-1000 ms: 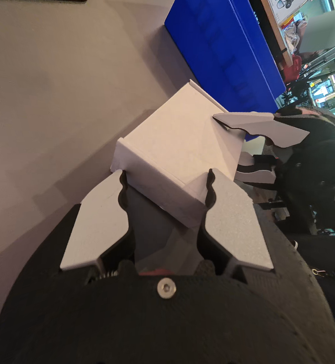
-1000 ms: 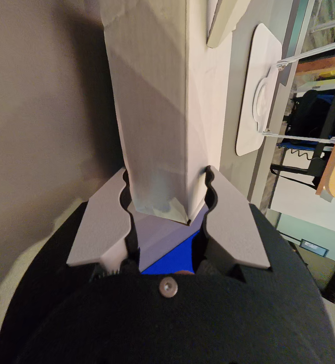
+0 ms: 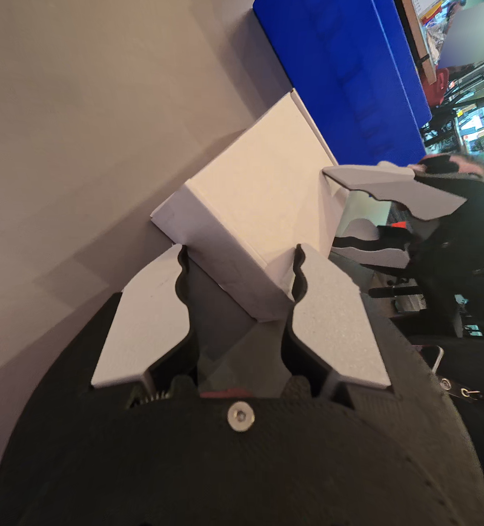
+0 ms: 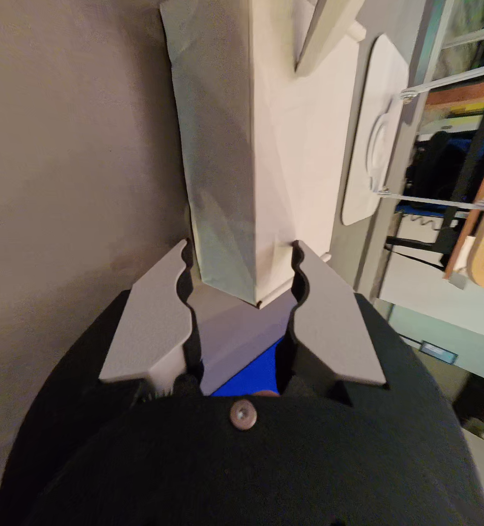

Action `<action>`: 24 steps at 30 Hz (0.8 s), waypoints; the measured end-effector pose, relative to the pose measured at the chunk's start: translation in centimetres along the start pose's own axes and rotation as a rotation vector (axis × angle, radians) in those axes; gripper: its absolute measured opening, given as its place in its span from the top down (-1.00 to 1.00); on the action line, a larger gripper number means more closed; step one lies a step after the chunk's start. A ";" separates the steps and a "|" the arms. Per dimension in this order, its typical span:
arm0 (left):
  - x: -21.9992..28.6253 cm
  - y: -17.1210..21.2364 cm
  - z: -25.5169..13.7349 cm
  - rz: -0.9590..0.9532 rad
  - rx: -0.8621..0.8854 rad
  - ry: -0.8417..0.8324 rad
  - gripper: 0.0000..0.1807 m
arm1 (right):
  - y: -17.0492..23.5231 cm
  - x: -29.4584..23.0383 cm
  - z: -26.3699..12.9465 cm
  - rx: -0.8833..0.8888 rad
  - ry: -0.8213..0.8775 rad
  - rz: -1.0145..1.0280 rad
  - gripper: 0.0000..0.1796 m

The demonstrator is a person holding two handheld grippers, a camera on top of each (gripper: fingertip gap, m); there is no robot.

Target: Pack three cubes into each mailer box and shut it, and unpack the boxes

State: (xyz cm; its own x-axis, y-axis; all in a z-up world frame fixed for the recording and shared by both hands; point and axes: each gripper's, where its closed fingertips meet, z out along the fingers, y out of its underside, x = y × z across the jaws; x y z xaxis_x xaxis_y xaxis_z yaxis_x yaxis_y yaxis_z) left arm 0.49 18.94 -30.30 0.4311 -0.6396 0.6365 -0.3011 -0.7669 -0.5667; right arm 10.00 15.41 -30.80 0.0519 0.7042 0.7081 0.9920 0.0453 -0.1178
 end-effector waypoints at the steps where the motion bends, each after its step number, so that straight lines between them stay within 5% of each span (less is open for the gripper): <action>1: 0.0 0.0 0.0 -0.002 -0.002 0.002 0.22 | -0.1 0.1 0.0 -0.001 0.025 -0.012 0.26; 5: 0.1 -0.1 0.0 0.031 -0.020 -0.017 0.19 | 0.1 0.5 0.4 -0.014 0.030 -0.036 0.31; 15: 1.7 -0.7 0.8 0.409 -0.047 -0.103 -0.57 | 0.4 1.1 -0.6 0.079 -0.211 0.070 0.50; 21: 1.1 0.1 2.5 0.419 -0.083 -0.038 -0.59 | 0.5 1.2 -1.0 0.133 -0.314 0.101 0.54; 24: 0.4 -0.6 2.2 0.398 -0.063 -0.042 -0.34 | 0.6 1.3 -1.2 0.161 -0.354 0.118 0.55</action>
State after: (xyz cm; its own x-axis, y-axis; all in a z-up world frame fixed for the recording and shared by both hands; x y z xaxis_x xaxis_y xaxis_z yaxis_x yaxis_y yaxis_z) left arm 2.73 19.23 -30.87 0.3042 -0.8855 0.3511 -0.5021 -0.4623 -0.7309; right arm 10.81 15.48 -29.10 0.0937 0.9106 0.4026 0.9493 0.0402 -0.3118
